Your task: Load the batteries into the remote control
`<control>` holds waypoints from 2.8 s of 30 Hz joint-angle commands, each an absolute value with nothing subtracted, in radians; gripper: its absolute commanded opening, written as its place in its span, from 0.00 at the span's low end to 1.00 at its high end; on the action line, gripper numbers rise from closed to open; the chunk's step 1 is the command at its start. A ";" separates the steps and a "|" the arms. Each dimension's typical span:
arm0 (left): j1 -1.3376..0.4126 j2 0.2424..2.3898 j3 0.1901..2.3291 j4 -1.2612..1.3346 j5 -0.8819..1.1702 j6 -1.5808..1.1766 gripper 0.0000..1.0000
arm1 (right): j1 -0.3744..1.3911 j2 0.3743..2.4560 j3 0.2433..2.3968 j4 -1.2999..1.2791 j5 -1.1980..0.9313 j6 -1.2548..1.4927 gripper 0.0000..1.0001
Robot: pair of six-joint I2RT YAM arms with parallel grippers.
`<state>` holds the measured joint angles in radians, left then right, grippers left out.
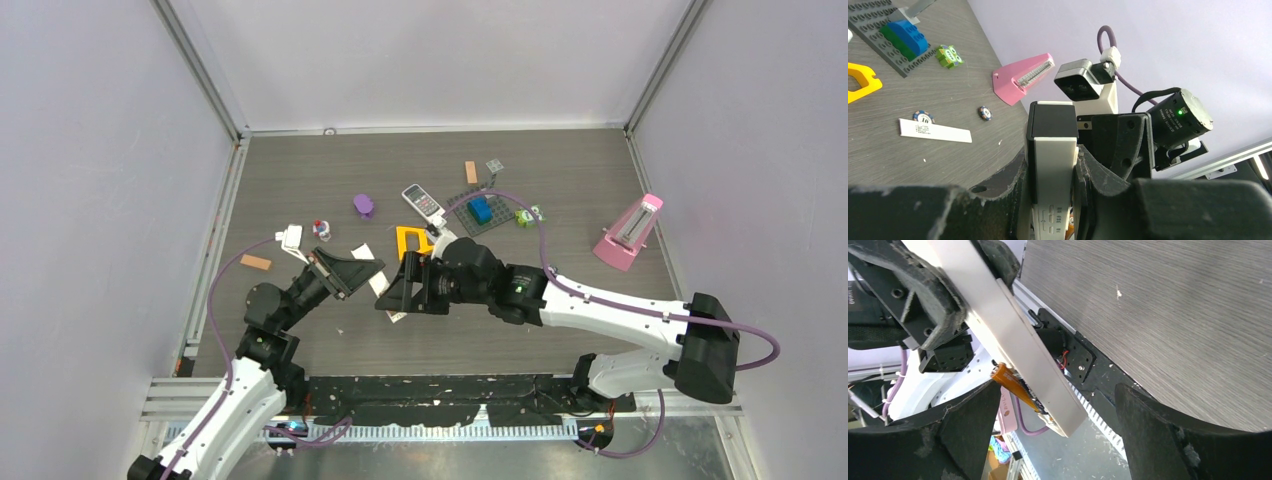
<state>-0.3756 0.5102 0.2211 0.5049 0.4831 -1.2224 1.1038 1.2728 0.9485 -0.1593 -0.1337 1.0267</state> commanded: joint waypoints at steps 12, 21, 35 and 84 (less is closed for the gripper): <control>-0.374 0.500 0.205 0.600 0.482 -1.220 0.00 | 1.084 1.228 0.909 0.058 -0.181 1.094 0.95; -0.374 0.499 0.201 0.631 0.497 -1.223 0.00 | 1.058 1.224 0.824 0.201 -0.202 1.203 0.93; -0.373 0.519 0.180 0.710 0.509 -1.244 0.00 | 1.042 1.263 0.753 0.370 -0.270 1.311 0.81; -0.371 0.524 0.183 0.525 0.407 -1.597 0.00 | 1.040 1.252 0.828 0.174 -0.221 1.080 0.63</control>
